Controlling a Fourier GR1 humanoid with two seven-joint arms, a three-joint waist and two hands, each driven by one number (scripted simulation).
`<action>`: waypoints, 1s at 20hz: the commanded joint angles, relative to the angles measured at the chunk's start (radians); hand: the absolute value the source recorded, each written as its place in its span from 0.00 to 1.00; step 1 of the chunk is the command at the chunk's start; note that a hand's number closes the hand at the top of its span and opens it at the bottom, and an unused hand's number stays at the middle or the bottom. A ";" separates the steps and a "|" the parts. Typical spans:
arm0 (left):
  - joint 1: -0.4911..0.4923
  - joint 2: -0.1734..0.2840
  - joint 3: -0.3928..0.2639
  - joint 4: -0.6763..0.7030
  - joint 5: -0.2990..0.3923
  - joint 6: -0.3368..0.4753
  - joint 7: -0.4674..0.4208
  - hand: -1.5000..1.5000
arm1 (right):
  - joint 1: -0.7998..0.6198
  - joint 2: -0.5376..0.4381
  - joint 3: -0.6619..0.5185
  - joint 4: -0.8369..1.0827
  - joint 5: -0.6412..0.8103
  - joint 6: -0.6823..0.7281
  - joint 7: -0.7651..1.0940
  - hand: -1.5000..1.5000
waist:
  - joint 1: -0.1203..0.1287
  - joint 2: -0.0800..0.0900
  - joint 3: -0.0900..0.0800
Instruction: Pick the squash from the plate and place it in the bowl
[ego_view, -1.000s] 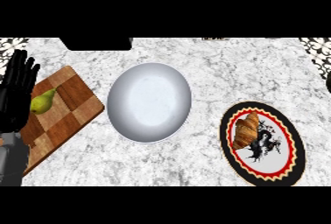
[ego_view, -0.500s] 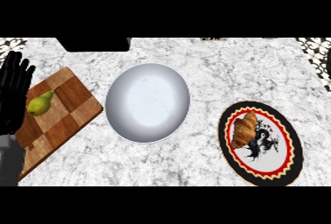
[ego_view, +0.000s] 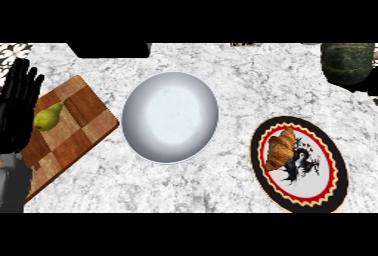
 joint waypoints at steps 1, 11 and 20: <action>-0.024 -0.018 -0.003 0.053 -0.018 0.013 -0.046 0.50 | -0.090 0.135 0.075 -0.077 -0.038 -0.001 0.233 1.00 | 0.002 0.004 0.000; -0.008 -0.014 -0.018 -0.047 -0.022 0.020 0.023 0.50 | -0.117 0.370 0.322 -0.005 0.099 -0.118 0.368 1.00 | 0.027 0.008 0.001; 0.001 -0.033 -0.026 -0.018 -0.030 0.010 -0.011 0.50 | 0.058 0.452 0.538 0.072 0.357 -0.337 0.262 1.00 | 0.018 0.010 0.002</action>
